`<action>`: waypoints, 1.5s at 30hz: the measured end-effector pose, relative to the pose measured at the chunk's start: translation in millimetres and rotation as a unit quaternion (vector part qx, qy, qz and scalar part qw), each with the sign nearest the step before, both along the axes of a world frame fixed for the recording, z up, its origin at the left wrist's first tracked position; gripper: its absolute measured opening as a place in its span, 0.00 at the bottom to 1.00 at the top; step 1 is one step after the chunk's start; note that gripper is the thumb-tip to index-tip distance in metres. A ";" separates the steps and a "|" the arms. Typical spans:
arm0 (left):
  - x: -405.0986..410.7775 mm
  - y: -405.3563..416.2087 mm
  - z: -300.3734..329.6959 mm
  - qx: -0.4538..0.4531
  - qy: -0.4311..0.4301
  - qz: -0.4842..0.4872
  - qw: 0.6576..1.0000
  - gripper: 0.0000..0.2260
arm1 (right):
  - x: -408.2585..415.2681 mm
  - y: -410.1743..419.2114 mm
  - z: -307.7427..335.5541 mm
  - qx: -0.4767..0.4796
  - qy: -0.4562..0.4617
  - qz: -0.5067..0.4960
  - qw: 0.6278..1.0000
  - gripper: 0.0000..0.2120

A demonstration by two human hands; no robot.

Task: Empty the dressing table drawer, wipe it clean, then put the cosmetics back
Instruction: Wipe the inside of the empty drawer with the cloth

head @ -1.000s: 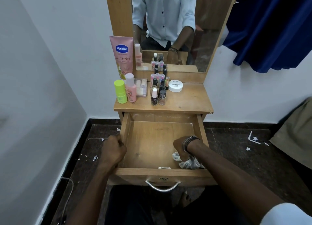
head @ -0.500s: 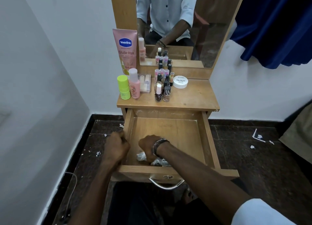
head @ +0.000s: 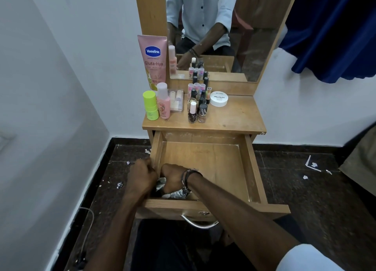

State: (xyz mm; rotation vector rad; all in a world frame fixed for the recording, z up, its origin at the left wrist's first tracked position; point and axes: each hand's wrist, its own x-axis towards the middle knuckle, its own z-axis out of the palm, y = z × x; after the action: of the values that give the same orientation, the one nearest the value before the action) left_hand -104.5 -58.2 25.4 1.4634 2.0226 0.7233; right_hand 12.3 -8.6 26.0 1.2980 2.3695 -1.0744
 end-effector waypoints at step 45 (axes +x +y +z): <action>-4.0 0.6 -5.5 0.033 -0.009 -0.010 0.999 0.15 | -5.5 -0.6 3.7 -0.008 0.007 -0.117 0.993 0.12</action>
State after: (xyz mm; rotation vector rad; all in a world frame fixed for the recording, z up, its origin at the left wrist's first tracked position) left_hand -108.5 -57.6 19.9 1.5070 1.9846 0.7984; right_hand 6.8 -9.2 29.7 1.5986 2.2538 -1.1667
